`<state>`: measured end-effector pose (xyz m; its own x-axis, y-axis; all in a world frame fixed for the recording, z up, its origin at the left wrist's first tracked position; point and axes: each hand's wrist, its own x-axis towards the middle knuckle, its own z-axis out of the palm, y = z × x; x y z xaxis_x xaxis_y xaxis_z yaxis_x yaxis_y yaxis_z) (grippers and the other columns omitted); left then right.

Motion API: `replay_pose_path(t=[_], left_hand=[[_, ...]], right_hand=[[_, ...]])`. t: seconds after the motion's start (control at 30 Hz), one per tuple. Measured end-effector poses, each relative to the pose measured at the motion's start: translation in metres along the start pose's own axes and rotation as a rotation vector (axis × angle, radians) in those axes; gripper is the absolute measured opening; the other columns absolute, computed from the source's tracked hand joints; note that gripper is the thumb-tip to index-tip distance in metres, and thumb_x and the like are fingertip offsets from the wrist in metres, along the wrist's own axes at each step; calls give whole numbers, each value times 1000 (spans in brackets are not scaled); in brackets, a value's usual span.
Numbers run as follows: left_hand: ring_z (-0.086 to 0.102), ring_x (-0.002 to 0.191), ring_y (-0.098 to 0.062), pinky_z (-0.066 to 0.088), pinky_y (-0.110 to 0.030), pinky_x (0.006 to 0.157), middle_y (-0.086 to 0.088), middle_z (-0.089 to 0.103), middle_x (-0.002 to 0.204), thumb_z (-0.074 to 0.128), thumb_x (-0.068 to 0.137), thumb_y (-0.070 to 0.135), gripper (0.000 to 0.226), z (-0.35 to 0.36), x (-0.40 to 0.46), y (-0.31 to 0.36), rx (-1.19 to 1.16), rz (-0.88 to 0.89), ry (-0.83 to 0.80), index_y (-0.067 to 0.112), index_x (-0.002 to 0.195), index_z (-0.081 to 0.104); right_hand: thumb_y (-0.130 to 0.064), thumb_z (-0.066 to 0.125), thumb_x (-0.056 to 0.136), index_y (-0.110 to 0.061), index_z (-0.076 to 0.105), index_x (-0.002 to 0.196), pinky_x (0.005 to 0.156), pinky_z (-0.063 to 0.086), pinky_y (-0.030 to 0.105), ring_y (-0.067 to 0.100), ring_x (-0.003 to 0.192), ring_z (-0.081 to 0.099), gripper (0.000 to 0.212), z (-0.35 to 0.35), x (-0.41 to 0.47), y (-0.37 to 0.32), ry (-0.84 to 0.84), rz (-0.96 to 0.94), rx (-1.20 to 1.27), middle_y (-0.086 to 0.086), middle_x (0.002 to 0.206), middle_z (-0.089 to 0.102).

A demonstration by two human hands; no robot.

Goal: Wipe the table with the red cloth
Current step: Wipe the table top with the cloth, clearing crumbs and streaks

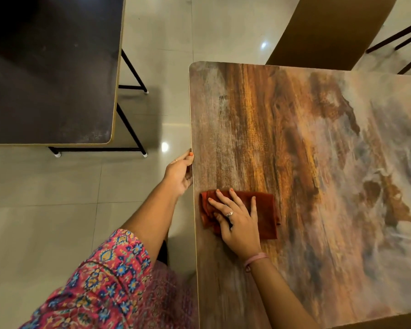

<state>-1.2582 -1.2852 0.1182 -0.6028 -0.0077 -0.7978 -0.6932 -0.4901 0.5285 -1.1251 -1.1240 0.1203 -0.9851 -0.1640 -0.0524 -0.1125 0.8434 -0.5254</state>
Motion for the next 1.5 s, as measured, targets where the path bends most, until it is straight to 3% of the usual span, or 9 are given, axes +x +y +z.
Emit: replay_pose_path(t=[0.1, 0.3, 0.53, 0.77, 0.87, 1.0, 1.13, 1.3, 1.5], left_hand=[[65, 60, -5, 54, -20, 56, 5, 71, 74, 50, 96, 13, 23, -10, 5, 8, -44, -98, -82, 23, 114, 61], [65, 69, -14, 55, -24, 61, -3, 70, 79, 53, 91, 17, 14, -6, 32, 39, -141, -207, -152, 15, 91, 66], [63, 74, -13, 54, -24, 61, -1, 67, 83, 47, 96, 30, 21, 22, 74, 86, -50, -232, -165, 17, 98, 63], [68, 69, -12, 56, -26, 63, 0, 71, 81, 39, 101, 20, 26, 22, 99, 103, -84, -310, -214, 18, 98, 64], [69, 61, -11, 58, -24, 56, 0, 73, 75, 39, 101, 18, 27, 19, 102, 102, -136, -349, -221, 19, 95, 65], [69, 66, -13, 57, -28, 63, -3, 72, 78, 41, 100, 18, 24, 20, 101, 100, -176, -379, -201, 17, 94, 64], [67, 56, -10, 55, -19, 52, -3, 71, 67, 36, 99, 9, 29, 22, 102, 100, -166, -370, -157, 10, 89, 63], [69, 65, -13, 57, -29, 66, -5, 72, 76, 39, 100, 15, 26, 26, 98, 103, -188, -373, -175, 15, 94, 64], [68, 56, -9, 56, -24, 53, 1, 72, 68, 39, 101, 15, 26, 25, 92, 101, -189, -383, -147, 21, 92, 62]], right_hand=[[-24, 54, 91, -41, 56, 126, 117, 0, 54, 4, 142, 23, 39, 2, 41, -3, 18, 21, 1, -21, 141, 45], [-26, 52, 93, -41, 54, 128, 116, -1, 52, 3, 140, 24, 38, 0, 142, 1, 46, 46, -17, -18, 142, 46], [-38, 40, 98, -43, 45, 136, 115, 1, 51, 7, 143, 24, 38, -12, 278, 12, 20, 52, -72, -19, 147, 40], [-42, 33, 100, -42, 36, 142, 115, 0, 55, 9, 145, 17, 42, -28, 408, 24, 48, 194, -113, -17, 153, 31], [-40, 33, 101, -38, 34, 144, 116, 0, 51, 10, 146, 14, 43, -18, 410, 8, 75, 257, -134, -14, 155, 28], [-36, 35, 101, -37, 33, 145, 116, 0, 45, 8, 146, 12, 44, -4, 339, -20, -42, 55, -77, -16, 154, 28], [-41, 30, 99, -43, 34, 143, 115, -5, 36, -2, 143, 7, 44, 4, 271, -35, -115, 15, -84, -23, 152, 26], [-36, 36, 101, -40, 38, 142, 115, 0, 41, 5, 144, 15, 41, -7, 351, -26, -100, 35, -45, -19, 152, 31], [-37, 29, 102, -32, 33, 146, 116, -3, 47, 10, 146, 13, 44, -4, 439, -30, -104, 162, -73, -13, 154, 30]])
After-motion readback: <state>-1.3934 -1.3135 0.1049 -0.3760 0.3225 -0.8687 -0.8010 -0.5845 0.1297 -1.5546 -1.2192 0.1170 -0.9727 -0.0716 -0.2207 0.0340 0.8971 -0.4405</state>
